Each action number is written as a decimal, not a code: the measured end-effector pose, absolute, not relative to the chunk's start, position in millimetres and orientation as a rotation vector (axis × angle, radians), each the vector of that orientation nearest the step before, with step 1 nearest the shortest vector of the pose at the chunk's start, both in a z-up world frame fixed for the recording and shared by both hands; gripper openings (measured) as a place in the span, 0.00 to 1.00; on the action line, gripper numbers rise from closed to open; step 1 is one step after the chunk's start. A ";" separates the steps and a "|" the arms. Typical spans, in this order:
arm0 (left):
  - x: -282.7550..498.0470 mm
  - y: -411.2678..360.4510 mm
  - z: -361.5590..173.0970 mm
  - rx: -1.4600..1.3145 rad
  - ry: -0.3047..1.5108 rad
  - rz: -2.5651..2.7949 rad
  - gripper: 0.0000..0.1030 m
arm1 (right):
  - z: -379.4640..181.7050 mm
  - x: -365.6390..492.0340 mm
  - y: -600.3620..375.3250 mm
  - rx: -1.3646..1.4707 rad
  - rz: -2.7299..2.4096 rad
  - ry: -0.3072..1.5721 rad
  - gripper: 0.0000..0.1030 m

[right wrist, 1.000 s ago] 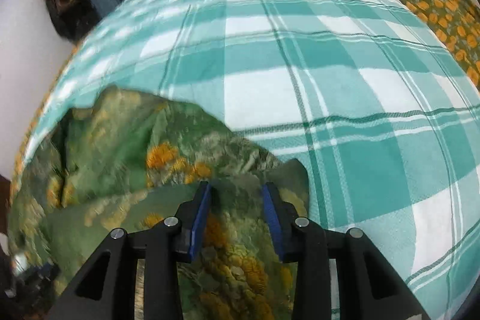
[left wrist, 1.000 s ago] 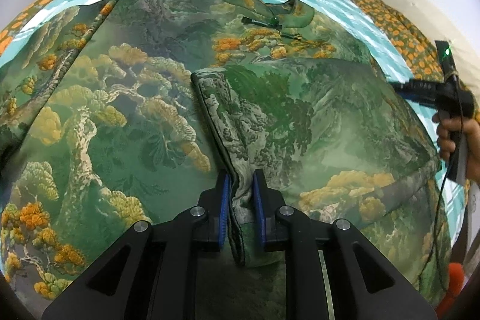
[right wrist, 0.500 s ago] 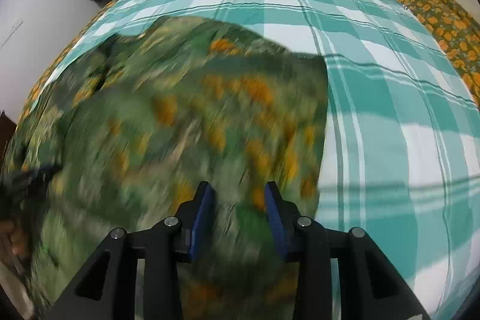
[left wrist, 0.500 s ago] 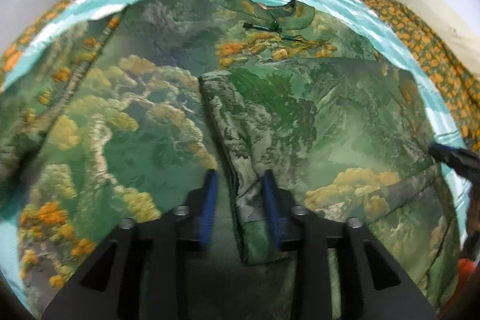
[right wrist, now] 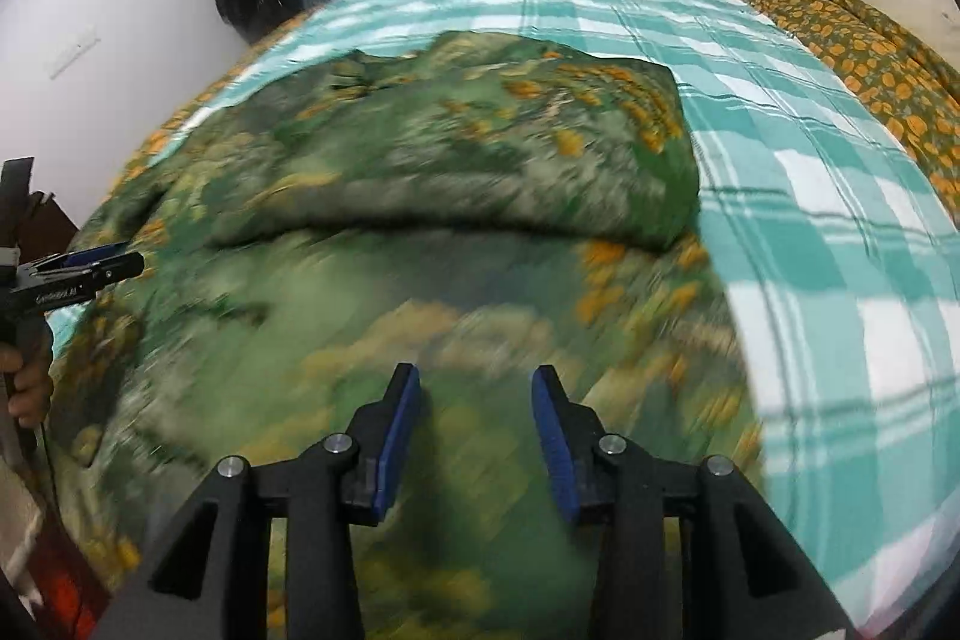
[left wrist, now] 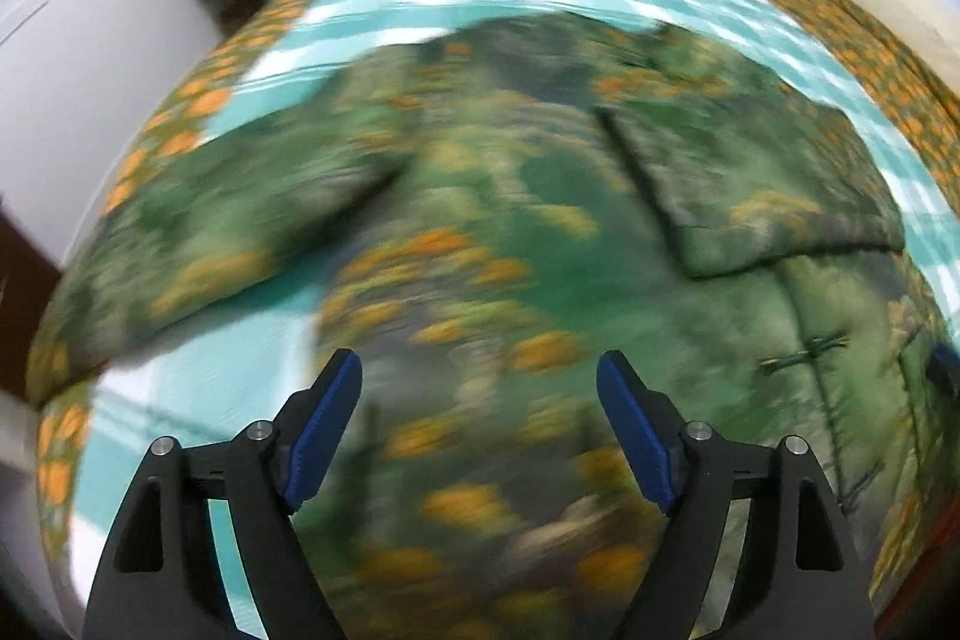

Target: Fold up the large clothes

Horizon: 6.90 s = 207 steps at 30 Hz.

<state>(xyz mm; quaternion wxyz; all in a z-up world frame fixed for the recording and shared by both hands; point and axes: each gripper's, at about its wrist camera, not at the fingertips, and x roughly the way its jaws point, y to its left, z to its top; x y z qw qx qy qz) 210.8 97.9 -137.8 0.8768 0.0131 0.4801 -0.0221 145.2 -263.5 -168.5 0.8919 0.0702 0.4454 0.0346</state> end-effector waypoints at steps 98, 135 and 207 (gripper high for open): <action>169.9 80.2 -161.2 -0.138 0.977 -0.141 0.77 | -175.9 383.1 -162.2 0.217 0.198 1.028 0.25; 403.9 116.0 -143.0 -0.182 0.919 0.030 0.73 | -207.1 397.3 -129.7 0.080 0.289 0.980 0.35; 97.8 62.9 -172.9 0.015 1.099 -0.116 0.99 | -193.3 104.6 -233.9 0.031 0.062 1.005 0.56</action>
